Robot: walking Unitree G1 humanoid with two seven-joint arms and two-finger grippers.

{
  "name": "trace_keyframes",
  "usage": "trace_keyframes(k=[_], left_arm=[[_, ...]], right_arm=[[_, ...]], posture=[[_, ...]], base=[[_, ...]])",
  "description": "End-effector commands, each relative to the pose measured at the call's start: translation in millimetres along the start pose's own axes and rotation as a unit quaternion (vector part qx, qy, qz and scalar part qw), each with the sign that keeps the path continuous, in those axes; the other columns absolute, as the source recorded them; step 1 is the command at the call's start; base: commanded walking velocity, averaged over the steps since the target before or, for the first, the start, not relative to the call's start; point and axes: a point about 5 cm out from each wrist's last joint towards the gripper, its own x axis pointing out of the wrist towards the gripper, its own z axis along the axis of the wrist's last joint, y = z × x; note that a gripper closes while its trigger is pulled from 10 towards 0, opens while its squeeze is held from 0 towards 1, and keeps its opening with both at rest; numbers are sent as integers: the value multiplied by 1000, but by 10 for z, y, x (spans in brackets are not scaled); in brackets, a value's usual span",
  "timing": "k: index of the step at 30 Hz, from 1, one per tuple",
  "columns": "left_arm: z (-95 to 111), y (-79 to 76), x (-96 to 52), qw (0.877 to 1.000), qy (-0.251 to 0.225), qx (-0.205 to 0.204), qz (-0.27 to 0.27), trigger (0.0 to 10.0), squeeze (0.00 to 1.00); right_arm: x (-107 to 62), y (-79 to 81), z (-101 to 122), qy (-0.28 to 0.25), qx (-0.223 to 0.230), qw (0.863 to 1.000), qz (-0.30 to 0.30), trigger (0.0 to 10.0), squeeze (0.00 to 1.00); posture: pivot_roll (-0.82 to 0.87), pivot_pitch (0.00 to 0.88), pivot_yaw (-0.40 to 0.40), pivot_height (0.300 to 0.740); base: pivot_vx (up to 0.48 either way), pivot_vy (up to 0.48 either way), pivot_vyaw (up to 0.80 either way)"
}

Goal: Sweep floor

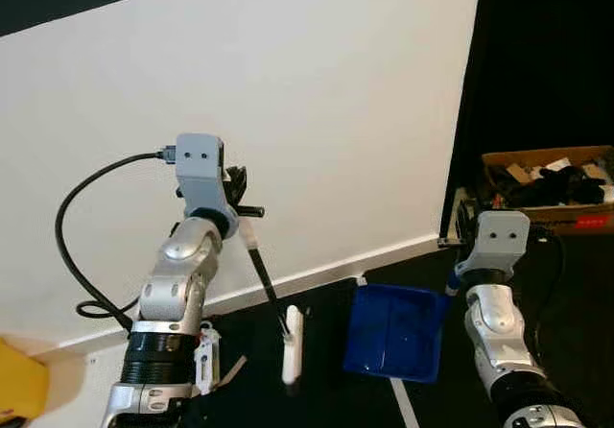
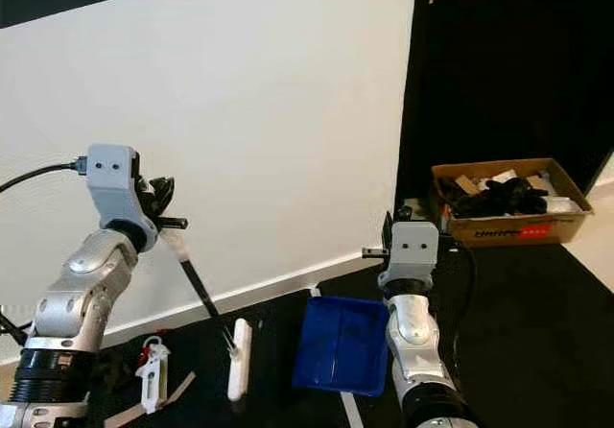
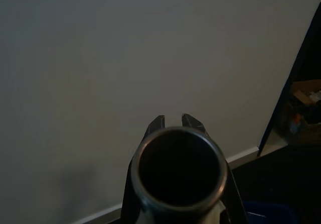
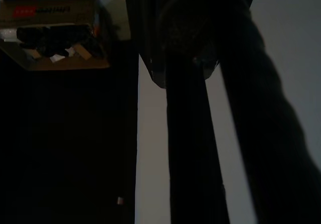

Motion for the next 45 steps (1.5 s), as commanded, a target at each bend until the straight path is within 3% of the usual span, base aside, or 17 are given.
trace_keyframes(k=[1,8,16,27,45], left_arm=[[-34,137,-57,999,-2,-3,35,10000,0],[-111,260,-169,999,2,9,52,10000,0],[-125,288,-193,998,-4,25,61,10000,0],[-104,155,-135,998,-30,19,44,10000,0],[-113,132,-74,998,-34,28,41,10000,0]], right_arm=[[43,122,68,-13,10,1000,21,10000,0],[82,285,85,-8,19,998,55,10000,0],[85,312,89,-8,19,998,62,10000,0],[80,246,91,-8,10,998,65,10000,0],[64,255,73,-3,8,998,59,10000,0]], posture=[[12,68,148,740],[35,70,116,740],[37,63,111,740],[-5,39,95,740],[-11,28,103,740]], base=[[0,0,0],[0,0,0],[0,0,0],[0,0,0],[0,0,0]])
